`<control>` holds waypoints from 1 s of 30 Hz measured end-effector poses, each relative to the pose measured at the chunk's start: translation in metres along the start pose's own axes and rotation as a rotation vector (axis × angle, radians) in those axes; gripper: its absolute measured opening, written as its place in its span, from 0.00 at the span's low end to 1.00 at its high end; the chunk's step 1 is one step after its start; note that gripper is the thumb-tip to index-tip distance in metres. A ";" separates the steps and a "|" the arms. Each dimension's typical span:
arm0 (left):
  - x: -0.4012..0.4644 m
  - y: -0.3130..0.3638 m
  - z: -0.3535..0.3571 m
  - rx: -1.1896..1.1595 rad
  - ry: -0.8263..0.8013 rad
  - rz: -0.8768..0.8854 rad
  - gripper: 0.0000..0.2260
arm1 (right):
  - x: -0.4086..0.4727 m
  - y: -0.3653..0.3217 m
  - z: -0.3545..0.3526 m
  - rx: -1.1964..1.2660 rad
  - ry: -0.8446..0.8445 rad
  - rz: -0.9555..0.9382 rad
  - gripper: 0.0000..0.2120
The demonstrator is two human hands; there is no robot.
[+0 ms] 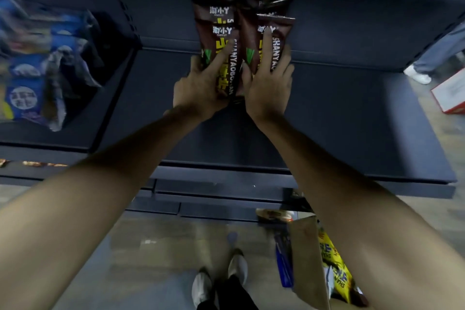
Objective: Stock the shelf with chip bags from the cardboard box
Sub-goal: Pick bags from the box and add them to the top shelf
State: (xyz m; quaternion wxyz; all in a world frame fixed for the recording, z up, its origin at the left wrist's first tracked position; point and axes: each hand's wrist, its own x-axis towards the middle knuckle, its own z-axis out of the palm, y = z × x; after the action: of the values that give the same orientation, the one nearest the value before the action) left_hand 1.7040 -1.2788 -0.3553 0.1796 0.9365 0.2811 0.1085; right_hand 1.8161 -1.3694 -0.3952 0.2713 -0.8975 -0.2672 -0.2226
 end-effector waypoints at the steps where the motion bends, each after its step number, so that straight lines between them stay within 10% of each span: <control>1: 0.000 -0.002 0.000 -0.007 0.009 0.009 0.44 | -0.002 0.001 0.001 -0.004 -0.007 -0.004 0.31; 13: 0.001 -0.015 -0.006 -0.032 0.078 0.106 0.42 | -0.013 0.018 -0.027 0.167 -0.313 -0.068 0.47; 30: -0.028 -0.013 -0.006 -0.121 0.101 0.084 0.41 | -0.026 0.025 -0.059 0.142 -0.308 -0.040 0.42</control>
State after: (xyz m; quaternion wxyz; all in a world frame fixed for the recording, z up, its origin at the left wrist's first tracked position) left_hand 1.6729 -1.2832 -0.3580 0.2168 0.9282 0.2431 0.1799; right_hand 1.7967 -1.4319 -0.3742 0.2855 -0.8941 -0.3383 -0.0685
